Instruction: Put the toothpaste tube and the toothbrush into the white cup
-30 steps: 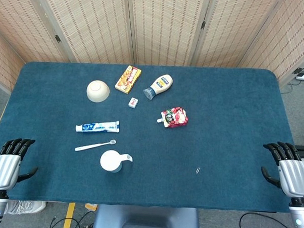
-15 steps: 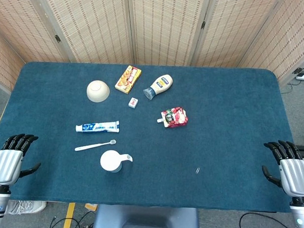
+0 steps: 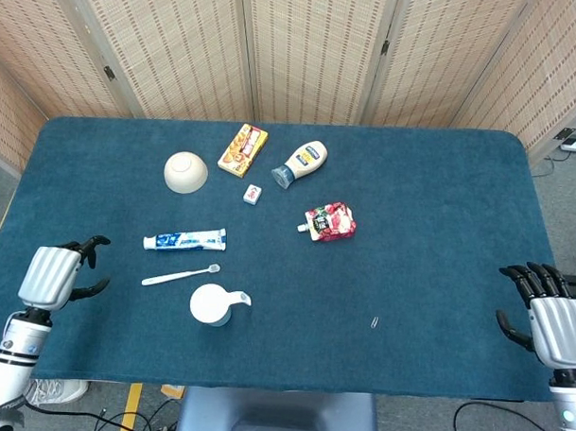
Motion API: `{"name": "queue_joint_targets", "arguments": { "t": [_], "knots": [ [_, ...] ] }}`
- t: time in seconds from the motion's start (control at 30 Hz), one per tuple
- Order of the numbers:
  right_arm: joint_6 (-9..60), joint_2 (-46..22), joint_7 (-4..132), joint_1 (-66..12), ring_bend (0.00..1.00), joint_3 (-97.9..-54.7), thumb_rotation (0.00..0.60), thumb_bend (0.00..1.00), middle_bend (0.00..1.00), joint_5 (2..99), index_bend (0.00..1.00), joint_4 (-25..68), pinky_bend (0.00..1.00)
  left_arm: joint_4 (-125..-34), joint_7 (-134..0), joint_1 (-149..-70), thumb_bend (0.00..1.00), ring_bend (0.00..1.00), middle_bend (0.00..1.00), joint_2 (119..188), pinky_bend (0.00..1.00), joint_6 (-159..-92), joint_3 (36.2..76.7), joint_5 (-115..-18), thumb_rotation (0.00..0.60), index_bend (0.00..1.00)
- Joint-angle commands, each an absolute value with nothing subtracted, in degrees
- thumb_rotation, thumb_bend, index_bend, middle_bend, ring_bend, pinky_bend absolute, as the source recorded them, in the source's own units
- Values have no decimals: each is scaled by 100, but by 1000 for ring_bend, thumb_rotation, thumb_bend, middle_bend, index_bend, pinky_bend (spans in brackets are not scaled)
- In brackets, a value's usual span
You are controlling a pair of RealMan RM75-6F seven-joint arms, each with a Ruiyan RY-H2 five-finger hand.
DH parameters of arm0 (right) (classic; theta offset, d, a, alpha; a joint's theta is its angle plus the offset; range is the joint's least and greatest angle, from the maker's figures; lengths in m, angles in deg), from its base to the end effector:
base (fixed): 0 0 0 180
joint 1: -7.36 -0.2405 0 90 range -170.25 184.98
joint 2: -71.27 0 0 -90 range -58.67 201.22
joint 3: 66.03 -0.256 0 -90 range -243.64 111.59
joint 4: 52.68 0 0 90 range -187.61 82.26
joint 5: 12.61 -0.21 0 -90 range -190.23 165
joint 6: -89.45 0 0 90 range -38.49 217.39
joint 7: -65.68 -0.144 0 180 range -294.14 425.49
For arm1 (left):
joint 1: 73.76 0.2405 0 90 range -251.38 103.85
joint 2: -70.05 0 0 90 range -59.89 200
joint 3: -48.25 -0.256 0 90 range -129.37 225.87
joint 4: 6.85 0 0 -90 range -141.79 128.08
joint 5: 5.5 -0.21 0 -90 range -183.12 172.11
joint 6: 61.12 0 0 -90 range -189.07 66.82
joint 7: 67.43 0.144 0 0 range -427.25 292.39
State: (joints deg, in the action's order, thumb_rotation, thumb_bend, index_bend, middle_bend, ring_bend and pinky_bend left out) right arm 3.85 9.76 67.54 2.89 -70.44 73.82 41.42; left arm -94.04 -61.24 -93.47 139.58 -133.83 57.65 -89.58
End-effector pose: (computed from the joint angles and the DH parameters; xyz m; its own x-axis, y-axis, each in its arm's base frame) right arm -0.3054 -0.1842 0.1752 0.4369 0.0324 0.8989 -0.8991 -0.0135 0.4375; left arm -0.2643 0.2817 0.1275 0.4813 -0.0166 0.8764 0.8560 -0.2063 -0.4740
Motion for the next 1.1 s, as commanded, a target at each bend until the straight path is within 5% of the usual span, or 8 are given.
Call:
{"name": "queue_joint_targets", "arguments": {
  "t": [0.03, 1.1],
  "knots": [
    [395, 986, 6758, 288, 136, -7042, 600, 261, 238, 7373, 246, 4153, 139, -9181, -6072, -9669, 243, 691, 754, 14092, 825, -12922, 5839, -8753, 600, 366],
    [508, 1050, 6795, 260, 136, -7029, 600, 263, 240, 7286, 246, 4228, 139, -7532, -5467, -11523, 243, 839, 953, 15311, 912, -10563, 6067, -7357, 600, 311]
  ]
}}
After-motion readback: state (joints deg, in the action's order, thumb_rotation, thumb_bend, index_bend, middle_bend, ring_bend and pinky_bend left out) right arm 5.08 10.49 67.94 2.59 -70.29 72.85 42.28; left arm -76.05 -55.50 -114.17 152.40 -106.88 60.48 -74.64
